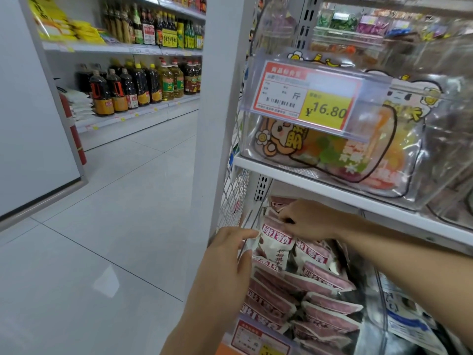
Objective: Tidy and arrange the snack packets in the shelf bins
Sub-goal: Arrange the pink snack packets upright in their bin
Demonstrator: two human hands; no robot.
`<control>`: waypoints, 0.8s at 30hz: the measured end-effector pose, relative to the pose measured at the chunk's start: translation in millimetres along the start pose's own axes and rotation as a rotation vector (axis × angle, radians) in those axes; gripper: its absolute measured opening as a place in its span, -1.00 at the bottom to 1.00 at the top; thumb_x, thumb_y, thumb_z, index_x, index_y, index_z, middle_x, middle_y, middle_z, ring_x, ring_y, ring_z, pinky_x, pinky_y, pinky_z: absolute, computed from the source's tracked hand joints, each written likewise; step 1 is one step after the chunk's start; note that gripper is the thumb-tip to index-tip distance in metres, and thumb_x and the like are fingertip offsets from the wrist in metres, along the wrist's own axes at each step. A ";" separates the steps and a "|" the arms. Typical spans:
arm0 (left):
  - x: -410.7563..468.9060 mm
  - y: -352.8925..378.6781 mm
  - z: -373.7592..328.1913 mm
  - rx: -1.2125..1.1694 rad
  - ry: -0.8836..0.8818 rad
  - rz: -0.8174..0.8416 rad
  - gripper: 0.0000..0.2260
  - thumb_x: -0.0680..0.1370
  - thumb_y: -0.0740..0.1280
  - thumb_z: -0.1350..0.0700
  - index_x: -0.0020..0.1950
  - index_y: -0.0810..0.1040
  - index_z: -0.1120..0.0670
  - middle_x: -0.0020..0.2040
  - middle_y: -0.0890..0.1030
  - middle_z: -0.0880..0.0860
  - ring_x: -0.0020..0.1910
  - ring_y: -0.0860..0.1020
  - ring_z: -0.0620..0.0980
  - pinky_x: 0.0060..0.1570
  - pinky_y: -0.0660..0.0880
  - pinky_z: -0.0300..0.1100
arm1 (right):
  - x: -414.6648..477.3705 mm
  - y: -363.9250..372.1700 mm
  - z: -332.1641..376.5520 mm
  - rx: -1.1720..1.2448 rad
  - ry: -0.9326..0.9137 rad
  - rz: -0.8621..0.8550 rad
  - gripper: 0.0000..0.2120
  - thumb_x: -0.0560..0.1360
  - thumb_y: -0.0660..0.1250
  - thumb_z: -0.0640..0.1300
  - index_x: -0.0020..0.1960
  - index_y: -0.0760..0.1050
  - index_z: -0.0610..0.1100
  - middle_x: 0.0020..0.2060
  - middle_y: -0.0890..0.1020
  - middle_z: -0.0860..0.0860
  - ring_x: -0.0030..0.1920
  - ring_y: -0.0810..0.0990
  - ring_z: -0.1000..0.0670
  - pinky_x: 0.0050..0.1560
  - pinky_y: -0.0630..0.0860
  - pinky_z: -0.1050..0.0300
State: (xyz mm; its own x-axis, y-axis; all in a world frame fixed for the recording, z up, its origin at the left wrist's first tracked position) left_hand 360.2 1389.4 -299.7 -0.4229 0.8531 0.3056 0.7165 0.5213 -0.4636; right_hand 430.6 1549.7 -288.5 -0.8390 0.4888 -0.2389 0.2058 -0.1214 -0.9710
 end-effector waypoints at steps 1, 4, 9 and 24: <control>0.1 -0.1 0.6 0.003 0.000 0.000 -0.68 0.59 0.22 0.19 0.14 0.44 -0.26 0.17 0.45 -0.21 0.15 0.45 -0.25 0.21 0.39 -0.33 | 0.7 1.2 0.6 -0.028 -0.006 0.024 -0.63 0.62 0.08 0.05 -0.22 0.41 -0.16 -0.39 0.39 -0.01 -0.40 0.32 0.03 -0.33 0.25 0.16; 1.3 0.7 1.8 0.018 0.001 -0.007 -0.70 0.59 0.22 0.19 0.19 0.47 -0.19 0.16 0.45 -0.20 0.14 0.45 -0.26 0.19 0.39 -0.37 | 3.6 1.5 7.8 -0.175 -0.036 -0.024 -0.70 0.63 0.08 0.01 -0.14 0.43 -0.15 -0.38 0.38 0.03 -0.36 0.35 0.05 -0.41 0.14 0.20; 2.9 3.3 -0.6 0.066 0.025 -0.018 -0.69 0.59 0.21 0.19 0.19 0.46 -0.20 0.15 0.42 -0.24 0.11 0.42 -0.31 0.05 0.29 -0.58 | -3.2 -5.5 4.1 -0.182 -0.003 -0.198 -0.68 0.54 0.20 0.19 0.01 0.35 -0.07 -0.38 0.33 0.15 -0.40 0.32 0.16 -0.43 0.11 0.31; 8.9 39.1 -26.1 0.325 0.127 -0.019 -0.70 0.48 0.34 0.29 0.07 0.65 -0.05 0.00 0.61 -0.10 0.03 0.52 -0.03 0.18 0.30 -0.25 | -100.0 1.7 -34.0 0.027 0.002 -0.188 -0.48 0.41 0.38 0.14 0.34 0.34 0.20 -0.02 0.49 0.21 0.02 0.47 0.15 0.23 0.37 0.14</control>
State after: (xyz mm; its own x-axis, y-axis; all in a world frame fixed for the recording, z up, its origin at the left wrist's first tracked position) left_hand 398.9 1416.8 -293.3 -0.3472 0.8441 0.4085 0.4866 0.5345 -0.6910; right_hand 531.9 1530.0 -266.3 -0.8605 0.5066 -0.0538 0.0322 -0.0513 -0.9982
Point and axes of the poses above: each hand's wrist, its own x-axis towards the middle knuckle, its own y-axis out of the palm, z = x × y, the point moved 7 cm from there along x, towards the middle knuckle
